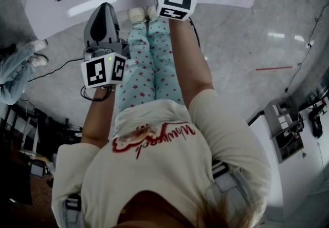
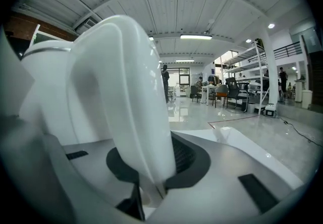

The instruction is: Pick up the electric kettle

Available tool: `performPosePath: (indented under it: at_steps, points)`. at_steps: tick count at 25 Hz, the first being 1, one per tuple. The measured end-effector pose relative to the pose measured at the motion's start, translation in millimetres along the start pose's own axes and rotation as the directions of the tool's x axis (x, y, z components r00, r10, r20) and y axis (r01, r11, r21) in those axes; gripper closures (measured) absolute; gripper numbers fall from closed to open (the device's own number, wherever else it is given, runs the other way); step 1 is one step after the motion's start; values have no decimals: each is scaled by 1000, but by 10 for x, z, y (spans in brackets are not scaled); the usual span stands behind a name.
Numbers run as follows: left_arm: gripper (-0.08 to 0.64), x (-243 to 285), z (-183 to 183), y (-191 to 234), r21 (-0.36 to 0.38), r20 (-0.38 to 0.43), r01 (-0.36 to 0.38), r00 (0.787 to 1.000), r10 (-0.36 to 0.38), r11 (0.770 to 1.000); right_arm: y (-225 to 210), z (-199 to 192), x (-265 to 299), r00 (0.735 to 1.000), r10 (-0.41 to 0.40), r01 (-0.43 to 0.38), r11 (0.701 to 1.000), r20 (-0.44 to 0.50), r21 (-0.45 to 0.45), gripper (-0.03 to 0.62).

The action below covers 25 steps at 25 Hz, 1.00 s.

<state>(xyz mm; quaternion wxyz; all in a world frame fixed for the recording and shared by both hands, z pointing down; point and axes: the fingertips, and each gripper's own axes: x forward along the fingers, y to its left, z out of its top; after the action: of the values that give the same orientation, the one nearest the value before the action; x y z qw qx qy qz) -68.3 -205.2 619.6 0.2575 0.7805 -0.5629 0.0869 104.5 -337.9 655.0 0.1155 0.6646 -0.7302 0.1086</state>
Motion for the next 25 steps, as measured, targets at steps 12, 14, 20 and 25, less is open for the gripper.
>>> performPosePath:
  at_steps: [12, 14, 20, 25]
  points:
    - [561, 53, 105, -3, 7, 0, 4, 1000, -4, 1000, -63, 214, 31, 999, 15, -14, 1000, 38, -16, 508]
    - [561, 56, 117, -5, 9, 2, 5, 1000, -5, 1000, -78, 245, 20, 999, 12, -12, 1000, 42, -9, 508]
    - [561, 27, 131, -14, 15, -2, 7, 1000, -7, 1000, -131, 365, -19, 998, -2, 1, 1000, 57, 15, 508]
    - [561, 13, 246, -53, 20, 4, 13, 1000, -13, 1000, -178, 535, -51, 998, -14, 13, 1000, 53, 28, 508]
